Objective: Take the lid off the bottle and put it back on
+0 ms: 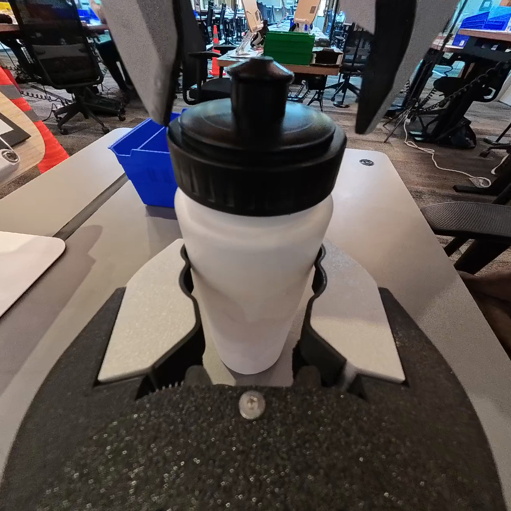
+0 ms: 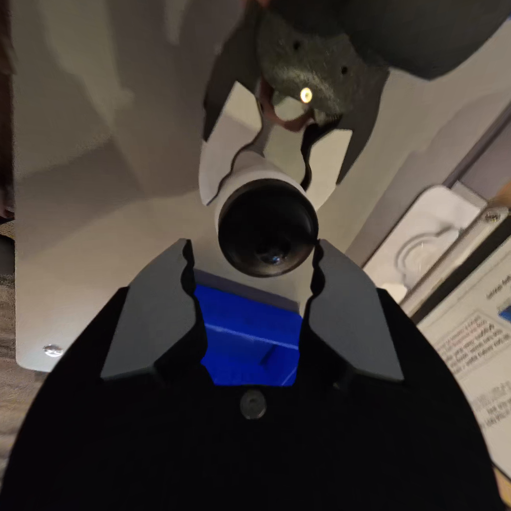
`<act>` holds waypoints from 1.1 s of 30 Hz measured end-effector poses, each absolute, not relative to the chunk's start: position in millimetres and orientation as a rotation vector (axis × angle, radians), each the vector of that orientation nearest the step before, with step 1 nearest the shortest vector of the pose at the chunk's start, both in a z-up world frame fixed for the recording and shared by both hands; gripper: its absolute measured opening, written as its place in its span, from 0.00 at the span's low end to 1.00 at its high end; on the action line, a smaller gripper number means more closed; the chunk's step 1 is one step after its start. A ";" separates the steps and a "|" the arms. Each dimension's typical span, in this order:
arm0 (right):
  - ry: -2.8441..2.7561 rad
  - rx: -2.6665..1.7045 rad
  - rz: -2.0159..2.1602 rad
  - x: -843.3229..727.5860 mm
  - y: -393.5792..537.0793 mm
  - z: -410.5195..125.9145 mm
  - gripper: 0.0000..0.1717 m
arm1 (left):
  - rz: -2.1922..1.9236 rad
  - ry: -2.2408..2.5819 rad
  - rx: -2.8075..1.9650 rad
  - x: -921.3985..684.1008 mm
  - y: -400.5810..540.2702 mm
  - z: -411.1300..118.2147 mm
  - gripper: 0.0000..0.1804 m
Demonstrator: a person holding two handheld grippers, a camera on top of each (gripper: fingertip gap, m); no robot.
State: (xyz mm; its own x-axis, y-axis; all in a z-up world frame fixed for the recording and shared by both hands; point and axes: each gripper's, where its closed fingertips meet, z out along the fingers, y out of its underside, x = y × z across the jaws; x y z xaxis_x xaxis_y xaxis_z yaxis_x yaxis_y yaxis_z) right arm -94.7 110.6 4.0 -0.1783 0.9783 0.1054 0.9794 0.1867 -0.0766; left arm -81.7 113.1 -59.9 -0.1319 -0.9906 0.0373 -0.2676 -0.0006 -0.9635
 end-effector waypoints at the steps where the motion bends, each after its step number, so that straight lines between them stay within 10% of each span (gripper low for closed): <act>1: -2.305 -1.912 0.042 -97.2 111.8 4.0 0.48 | -1.184 1.503 -1.354 -81.7 113.2 -60.0 0.47; 21: -1.424 -2.702 0.072 -104.0 118.5 1.0 0.40 | -1.186 1.504 -1.357 -81.9 113.2 -60.4 0.47; 27: -1.970 -2.320 0.010 -90.6 112.4 5.4 0.58 | -1.181 1.508 -1.356 -81.9 112.6 -60.6 0.47; 33: -2.264 -1.966 0.051 -91.8 108.7 5.8 0.51 | -1.189 1.508 -1.355 -82.0 112.5 -60.8 0.47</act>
